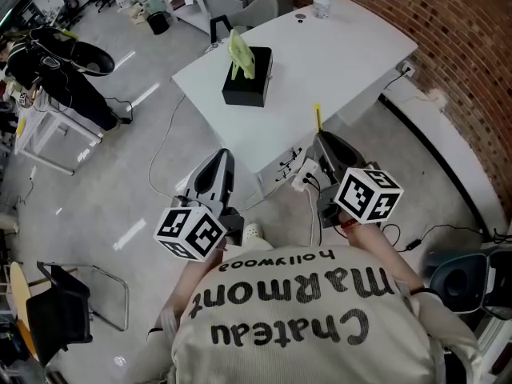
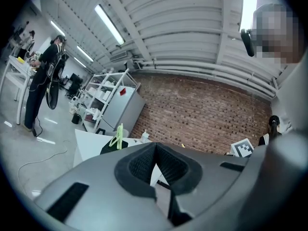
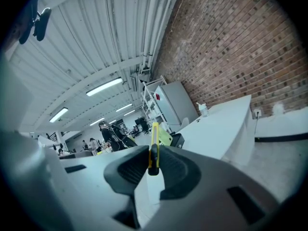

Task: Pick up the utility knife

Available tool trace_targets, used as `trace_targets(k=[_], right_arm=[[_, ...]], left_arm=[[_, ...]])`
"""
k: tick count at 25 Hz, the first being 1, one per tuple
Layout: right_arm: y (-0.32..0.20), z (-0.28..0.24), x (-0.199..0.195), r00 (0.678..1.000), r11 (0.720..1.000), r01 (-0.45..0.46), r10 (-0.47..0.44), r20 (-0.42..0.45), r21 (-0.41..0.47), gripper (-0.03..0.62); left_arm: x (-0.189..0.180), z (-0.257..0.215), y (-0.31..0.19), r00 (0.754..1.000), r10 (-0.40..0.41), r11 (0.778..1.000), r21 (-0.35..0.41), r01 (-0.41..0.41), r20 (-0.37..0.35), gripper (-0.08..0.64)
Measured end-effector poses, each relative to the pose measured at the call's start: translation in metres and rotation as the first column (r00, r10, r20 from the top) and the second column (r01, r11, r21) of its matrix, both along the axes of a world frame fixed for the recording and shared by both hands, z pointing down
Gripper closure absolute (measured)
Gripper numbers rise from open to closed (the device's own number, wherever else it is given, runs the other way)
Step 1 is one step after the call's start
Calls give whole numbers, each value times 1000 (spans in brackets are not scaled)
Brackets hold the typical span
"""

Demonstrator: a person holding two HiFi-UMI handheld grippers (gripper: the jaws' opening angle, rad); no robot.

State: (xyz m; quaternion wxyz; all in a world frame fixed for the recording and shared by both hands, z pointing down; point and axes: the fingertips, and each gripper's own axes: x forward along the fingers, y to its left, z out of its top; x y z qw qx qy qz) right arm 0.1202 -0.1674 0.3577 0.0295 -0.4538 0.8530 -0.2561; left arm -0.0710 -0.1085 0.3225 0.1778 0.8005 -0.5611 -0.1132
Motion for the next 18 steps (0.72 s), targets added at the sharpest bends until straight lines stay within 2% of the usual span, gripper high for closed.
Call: trace_targets(k=[18], right_arm=[[63, 23, 61, 998, 1000, 3, -4, -69, -17, 526]], left_arm=[[58, 21, 64, 1000, 2, 1000, -15, -2, -21, 559]])
